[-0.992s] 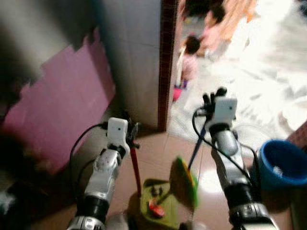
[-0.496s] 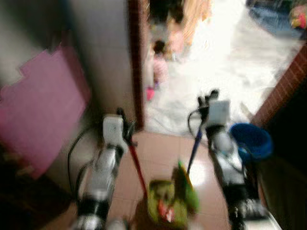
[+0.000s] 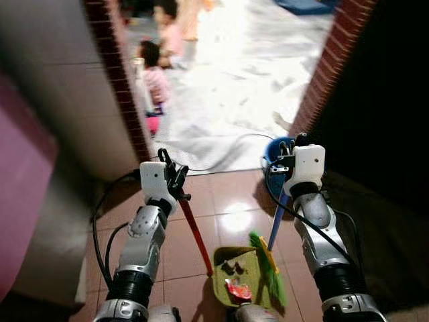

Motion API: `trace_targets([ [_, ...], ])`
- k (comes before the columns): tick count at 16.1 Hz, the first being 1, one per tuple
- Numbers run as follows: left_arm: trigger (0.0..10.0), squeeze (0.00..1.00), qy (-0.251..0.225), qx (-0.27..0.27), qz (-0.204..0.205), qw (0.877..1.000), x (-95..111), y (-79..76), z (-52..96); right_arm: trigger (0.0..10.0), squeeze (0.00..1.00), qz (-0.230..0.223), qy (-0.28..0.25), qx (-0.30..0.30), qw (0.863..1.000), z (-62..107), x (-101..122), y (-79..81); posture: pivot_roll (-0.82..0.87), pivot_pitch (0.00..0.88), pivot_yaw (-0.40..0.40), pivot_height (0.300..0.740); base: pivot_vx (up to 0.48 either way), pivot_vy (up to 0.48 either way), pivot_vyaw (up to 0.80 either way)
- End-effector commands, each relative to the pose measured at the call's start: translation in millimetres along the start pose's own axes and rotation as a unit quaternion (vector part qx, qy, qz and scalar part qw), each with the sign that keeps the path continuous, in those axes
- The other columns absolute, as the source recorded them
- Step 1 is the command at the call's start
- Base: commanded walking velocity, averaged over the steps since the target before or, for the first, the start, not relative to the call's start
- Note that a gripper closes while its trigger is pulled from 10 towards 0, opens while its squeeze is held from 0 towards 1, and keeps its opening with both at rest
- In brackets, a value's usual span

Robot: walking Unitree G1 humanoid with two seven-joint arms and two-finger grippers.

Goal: Sweep floor

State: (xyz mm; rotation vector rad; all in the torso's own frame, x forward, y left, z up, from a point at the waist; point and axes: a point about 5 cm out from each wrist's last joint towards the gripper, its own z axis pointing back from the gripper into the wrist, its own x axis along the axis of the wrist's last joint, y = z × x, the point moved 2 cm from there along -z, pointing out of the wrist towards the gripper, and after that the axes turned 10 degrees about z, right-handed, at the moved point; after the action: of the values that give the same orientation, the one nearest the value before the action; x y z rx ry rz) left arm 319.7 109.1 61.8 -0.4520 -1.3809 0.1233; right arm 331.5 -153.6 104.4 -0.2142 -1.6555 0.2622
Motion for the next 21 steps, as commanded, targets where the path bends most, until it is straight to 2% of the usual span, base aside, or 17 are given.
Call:
trace_targets([
  [1,10.0,0.0,-0.023,-0.017,0.007,1.0,16,-5.6,-5.9,10.0,0.0,-0.002,-0.011,-0.008,1.0,-4.9,8,-2.8,-0.08,0.0,0.059,0.74,0.0,0.0,-0.8],
  [4,10.0,0.0,-0.031,-0.014,-0.009,0.999,22,-1.7,-6.9,10.0,0.0,0.0,-0.012,-0.019,1.0,-6.4,9,-8.6,-0.08,0.0,0.069,0.74,0.0,0.0,-0.8],
  [6,10.0,0.0,-0.04,-0.011,-0.048,0.998,28,3.2,-6.0,10.0,0.0,0.001,-0.009,-0.024,1.0,-2.9,7,-10.5,-0.08,0.0,0.079,0.74,0.0,0.0,-0.8],
  [9,10.0,0.0,-0.048,-0.007,-0.075,0.996,36,7.9,-2.7,10.0,0.0,-0.001,-0.011,-0.026,1.0,0.3,7,-9.5,-0.07,0.0,0.085,0.74,0.0,0.0,-0.53],
  [11,10.0,0.0,-0.06,-0.001,-0.069,0.996,40,9.2,2.4,10.0,0.0,0.004,-0.01,-0.026,1.0,1.5,8,-11.4,-0.05,0.0,0.076,0.74,0.0,0.0,-0.29],
  [14,10.0,0.0,-0.069,0.016,-0.039,0.997,39,13.3,7.8,10.0,0.0,0.009,-0.004,-0.024,1.0,4.6,4,-13.5,-0.05,0.0,0.062,0.74,0.0,0.0,-0.8],
  [17,10.0,0.0,-0.075,0.003,-0.028,0.997,45,8.5,3.2,10.0,0.0,0.013,0.002,-0.017,1.0,4.7,2,-10.3,-0.05,0.0,0.054,0.74,0.164,0.0,-0.8],
  [21,10.0,0.0,-0.086,0.006,-0.023,0.996,55,11.8,-0.4,10.0,0.0,0.013,0.009,-0.013,1.0,8.0,-2,-7.1,-0.06,0.0,0.067,0.74,0.249,0.0,-0.8],
])
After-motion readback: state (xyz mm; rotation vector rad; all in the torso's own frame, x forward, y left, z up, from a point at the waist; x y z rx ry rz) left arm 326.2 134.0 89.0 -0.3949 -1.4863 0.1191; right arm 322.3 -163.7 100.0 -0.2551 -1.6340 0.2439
